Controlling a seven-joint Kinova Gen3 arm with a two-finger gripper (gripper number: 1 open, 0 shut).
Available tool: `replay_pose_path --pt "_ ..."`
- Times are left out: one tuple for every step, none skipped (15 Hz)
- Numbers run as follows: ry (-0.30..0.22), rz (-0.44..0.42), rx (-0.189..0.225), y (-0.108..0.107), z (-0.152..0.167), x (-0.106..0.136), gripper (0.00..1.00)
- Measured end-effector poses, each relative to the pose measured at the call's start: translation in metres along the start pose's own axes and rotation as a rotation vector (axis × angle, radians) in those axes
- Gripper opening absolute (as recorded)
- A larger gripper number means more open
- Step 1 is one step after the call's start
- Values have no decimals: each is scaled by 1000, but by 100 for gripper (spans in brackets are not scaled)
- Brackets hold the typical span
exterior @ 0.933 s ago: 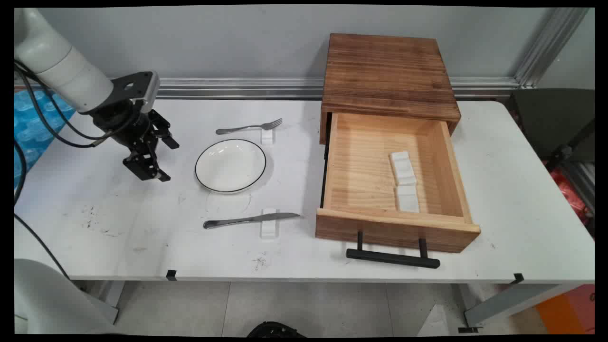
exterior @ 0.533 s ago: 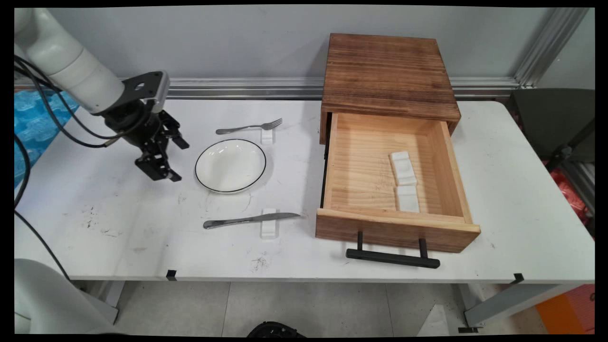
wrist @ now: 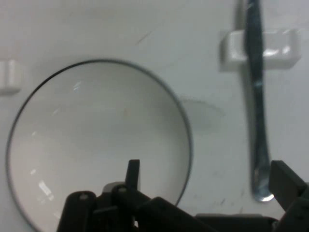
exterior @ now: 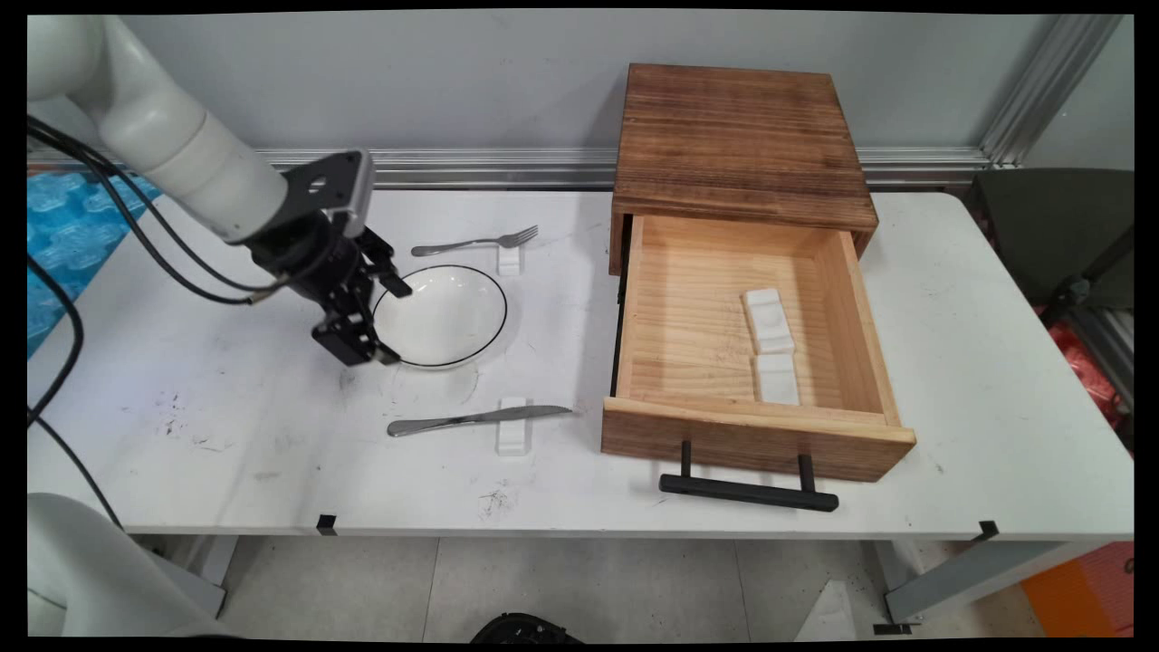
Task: Pick up the knife from the right of the white plate
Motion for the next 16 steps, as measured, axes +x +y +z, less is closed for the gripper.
replay_pose_path --pt "3 -1 -2 4 2 3 100" --pt "8 -4 -5 11 4 7 100" --pt "11 -7 -9 15 6 9 100" --pt "17 -12 -13 21 9 13 100" --pt "20 -15 -15 24 11 15 100" --pt "25 -19 -19 28 14 18 100" --pt "29 -21 -22 31 16 20 100" --pt "35 -24 -25 34 19 22 100" --pt "38 -25 -28 36 21 24 100" --pt "44 -27 -32 38 24 25 100" --pt "47 -28 -35 40 26 26 100" --pt "51 -30 -38 42 29 27 100" --pt "54 -31 -41 43 32 28 100" --pt "58 -31 -44 44 35 29 100" --pt "63 -31 -50 46 40 29 100" --pt "66 -31 -53 47 43 29 100"
